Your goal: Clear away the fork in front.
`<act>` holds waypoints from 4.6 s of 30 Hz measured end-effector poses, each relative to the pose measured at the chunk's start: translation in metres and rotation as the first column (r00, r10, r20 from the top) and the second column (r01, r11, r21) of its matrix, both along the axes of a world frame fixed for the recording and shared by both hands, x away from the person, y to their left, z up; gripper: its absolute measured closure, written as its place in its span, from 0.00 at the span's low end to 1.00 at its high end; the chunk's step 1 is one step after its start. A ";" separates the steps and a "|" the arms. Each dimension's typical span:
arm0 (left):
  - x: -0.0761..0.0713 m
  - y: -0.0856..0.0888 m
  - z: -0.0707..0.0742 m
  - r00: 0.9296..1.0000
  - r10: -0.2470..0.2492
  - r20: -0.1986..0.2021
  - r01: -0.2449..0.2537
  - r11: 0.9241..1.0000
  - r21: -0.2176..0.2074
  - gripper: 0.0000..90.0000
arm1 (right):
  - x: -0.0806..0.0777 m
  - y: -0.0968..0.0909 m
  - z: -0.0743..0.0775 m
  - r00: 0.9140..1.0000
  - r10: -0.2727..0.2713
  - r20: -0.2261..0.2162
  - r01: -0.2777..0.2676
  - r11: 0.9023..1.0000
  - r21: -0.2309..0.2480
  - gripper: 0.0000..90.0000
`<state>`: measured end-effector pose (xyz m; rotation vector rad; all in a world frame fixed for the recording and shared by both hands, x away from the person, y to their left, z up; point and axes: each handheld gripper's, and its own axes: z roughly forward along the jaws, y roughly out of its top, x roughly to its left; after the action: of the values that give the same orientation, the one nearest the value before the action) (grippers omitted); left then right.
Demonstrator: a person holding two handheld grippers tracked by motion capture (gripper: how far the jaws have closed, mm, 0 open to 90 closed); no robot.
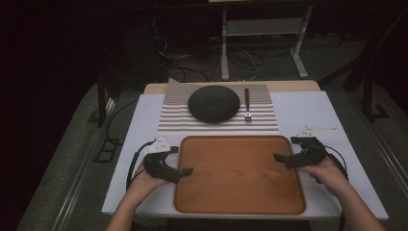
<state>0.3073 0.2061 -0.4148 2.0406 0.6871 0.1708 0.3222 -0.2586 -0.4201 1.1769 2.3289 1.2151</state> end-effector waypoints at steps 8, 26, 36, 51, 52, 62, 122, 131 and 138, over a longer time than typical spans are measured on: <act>0.000 0.000 0.000 1.000 0.001 0.001 -0.001 1.000 -0.002 0.00 | 0.008 0.002 0.000 1.000 -0.005 -0.011 0.005 1.000 0.006 0.00; 0.000 0.000 0.000 1.000 0.004 0.002 -0.004 1.000 -0.003 0.00 | 0.030 0.011 0.005 1.000 -0.005 -0.013 0.005 1.000 0.005 0.00; 0.000 0.001 0.000 1.000 0.005 0.006 -0.005 1.000 -0.005 0.00 | 0.041 0.016 0.004 0.999 -0.006 -0.031 0.006 1.000 0.004 0.00; 0.001 0.000 0.000 1.000 0.007 0.009 -0.007 1.000 0.002 0.00 | 0.062 0.027 0.003 0.998 -0.018 -0.053 0.018 1.000 0.002 0.00; 0.001 0.000 0.000 1.000 0.006 0.009 -0.006 1.000 0.001 0.00 | 0.064 0.029 0.003 0.998 -0.021 -0.055 0.021 1.000 -0.008 0.00; 0.000 0.000 0.001 1.000 0.008 0.013 -0.008 1.000 -0.006 0.00 | 0.087 0.038 0.008 0.998 -0.038 -0.056 0.037 0.999 -0.023 0.00; -0.001 -0.002 0.003 1.000 0.002 0.029 -0.002 1.000 -0.017 0.00 | 0.228 0.086 0.013 0.941 -0.206 -0.269 0.152 0.966 -0.207 0.50; -0.001 -0.001 0.003 1.000 0.001 0.028 -0.001 1.000 -0.020 0.00 | 0.254 0.098 0.011 0.917 -0.240 -0.319 0.163 0.955 -0.249 0.55; 0.000 0.000 0.003 1.000 0.003 0.030 -0.002 1.000 -0.024 0.00 | 0.269 0.104 0.005 0.899 -0.269 -0.346 0.169 0.941 -0.292 0.60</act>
<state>0.3069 0.2062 -0.4114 2.0104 0.6697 0.1931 0.5913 -0.1549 -0.4148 1.6456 2.4304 0.6252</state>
